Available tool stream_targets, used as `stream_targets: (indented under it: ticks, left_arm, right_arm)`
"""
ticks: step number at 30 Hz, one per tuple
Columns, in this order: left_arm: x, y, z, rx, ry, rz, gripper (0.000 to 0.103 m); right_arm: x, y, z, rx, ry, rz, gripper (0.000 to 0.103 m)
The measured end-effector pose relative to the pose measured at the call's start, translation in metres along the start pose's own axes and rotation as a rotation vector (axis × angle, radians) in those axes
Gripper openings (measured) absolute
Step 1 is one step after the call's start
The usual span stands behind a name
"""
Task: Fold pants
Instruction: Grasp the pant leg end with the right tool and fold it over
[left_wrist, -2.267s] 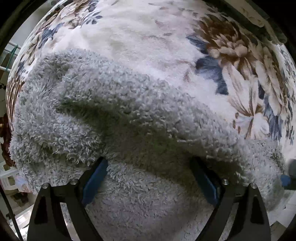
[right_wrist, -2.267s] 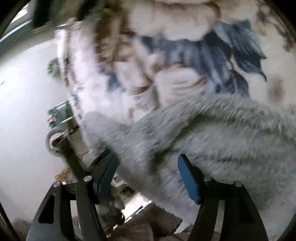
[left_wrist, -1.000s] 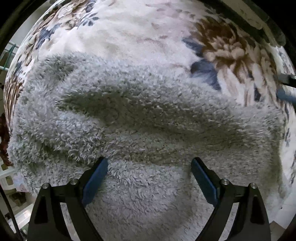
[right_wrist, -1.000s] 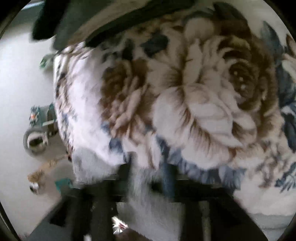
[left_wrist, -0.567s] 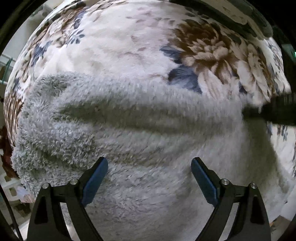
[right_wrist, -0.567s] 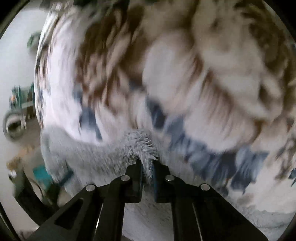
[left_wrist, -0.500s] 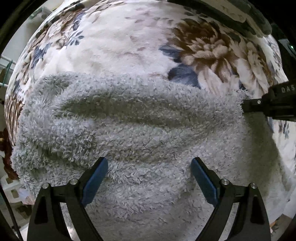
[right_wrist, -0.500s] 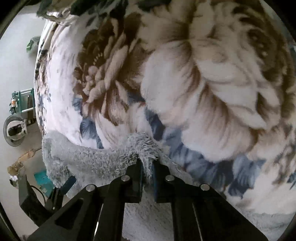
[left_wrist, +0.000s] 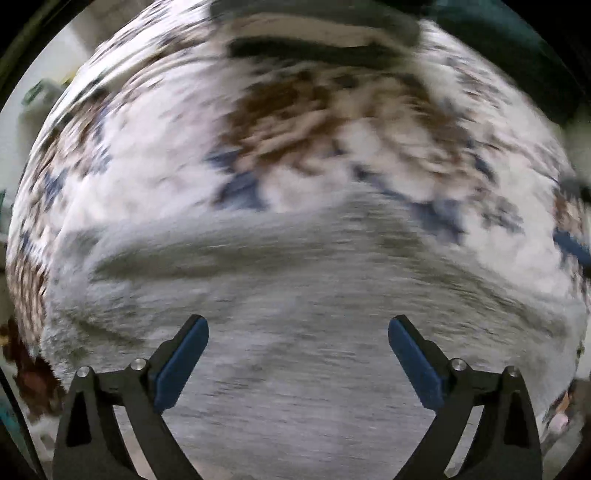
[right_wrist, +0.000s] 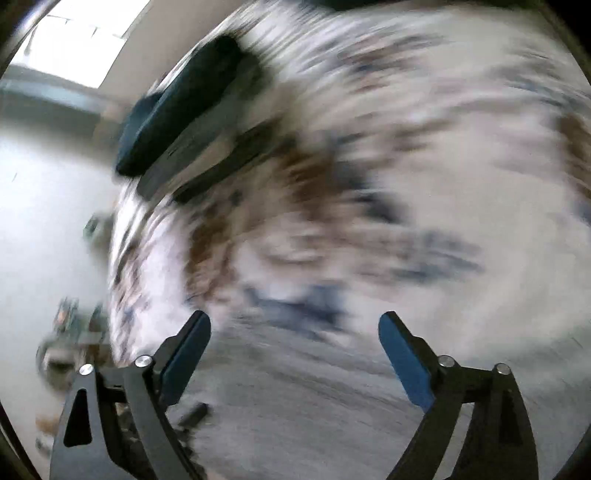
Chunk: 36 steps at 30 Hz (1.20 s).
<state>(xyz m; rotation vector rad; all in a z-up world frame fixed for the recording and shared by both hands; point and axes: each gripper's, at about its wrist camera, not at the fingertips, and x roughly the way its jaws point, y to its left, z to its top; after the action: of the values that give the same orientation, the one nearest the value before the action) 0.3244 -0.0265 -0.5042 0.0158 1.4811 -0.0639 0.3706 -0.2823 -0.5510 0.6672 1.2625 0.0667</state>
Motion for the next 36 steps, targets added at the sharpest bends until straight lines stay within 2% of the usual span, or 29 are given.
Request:
stream_targets:
  ticks: [2,4,7,10,12,15,17,19,20,26,29,31,32,33,34,35,36]
  left_arm:
    - [-0.008,-0.027,-0.010,0.042,-0.004,-0.033,0.100]
    - [-0.009,-0.055,-0.007,0.079,0.002,-0.066,0.100]
    - [-0.004,-0.103,-0.015,0.143,0.013,-0.097,0.100]
    - [0.002,-0.158,-0.030,0.211,0.024,-0.106,0.100]
    - [0.007,-0.194,-0.038,0.259,0.027,-0.104,0.100]
    - [0.022,-0.243,-0.041,0.328,0.032,-0.093,0.100]
    - [0.032,-0.271,-0.036,0.346,0.046,-0.096,0.100]
    - [0.039,-0.300,-0.027,0.376,0.050,-0.101,0.100]
    - [0.040,-0.316,-0.022,0.407,0.046,-0.123,0.100]
    - [0.044,-0.383,-0.009,0.694,0.025,-0.079,0.100]
    - [0.056,-0.393,-0.006,0.734,0.071,-0.087,0.100]
    - [0.061,-0.396,-0.005,0.741,0.092,-0.122,0.097]
    - [0.063,-0.396,-0.004,0.738,0.092,-0.128,0.087]
    - [0.065,-0.397,-0.004,0.733,0.088,-0.136,0.067]
    - [0.067,-0.397,-0.004,0.729,0.090,-0.150,0.055]
    - [0.069,-0.396,-0.003,0.723,0.097,-0.164,0.032]
    - [0.071,-0.396,-0.004,0.721,0.099,-0.171,0.026]
  right_arm:
    - [-0.043,-0.055,-0.029,0.131,-0.058,-0.049,0.095]
    - [-0.089,-0.122,-0.064,0.287,-0.108,-0.110,0.095]
    - [-0.140,-0.208,-0.113,0.475,-0.169,-0.196,0.095]
    - [-0.181,-0.306,-0.153,0.675,-0.213,-0.240,0.095]
    - [-0.183,-0.344,-0.167,0.726,-0.236,-0.243,0.095]
    - [-0.181,-0.395,-0.171,0.777,-0.213,-0.204,0.093]
    - [-0.176,-0.415,-0.167,0.778,-0.212,-0.161,0.090]
    - [-0.170,-0.427,-0.162,0.769,-0.201,-0.138,0.069]
    - [-0.169,-0.429,-0.157,0.756,-0.176,-0.170,0.057]
    - [-0.192,-0.391,-0.101,0.480,-0.196,-0.352,0.059]
    - [-0.187,-0.378,-0.064,0.363,-0.169,-0.320,0.071]
    - [-0.167,-0.375,-0.041,0.322,-0.111,-0.266,0.071]
    - [-0.154,-0.376,-0.029,0.305,-0.071,-0.252,0.071]
    - [-0.140,-0.376,-0.019,0.291,-0.031,-0.237,0.071]
    - [-0.125,-0.375,-0.010,0.279,0.003,-0.221,0.071]
    - [-0.109,-0.375,-0.002,0.265,0.045,-0.219,0.070]
    - [-0.102,-0.376,-0.002,0.250,0.075,-0.232,0.059]
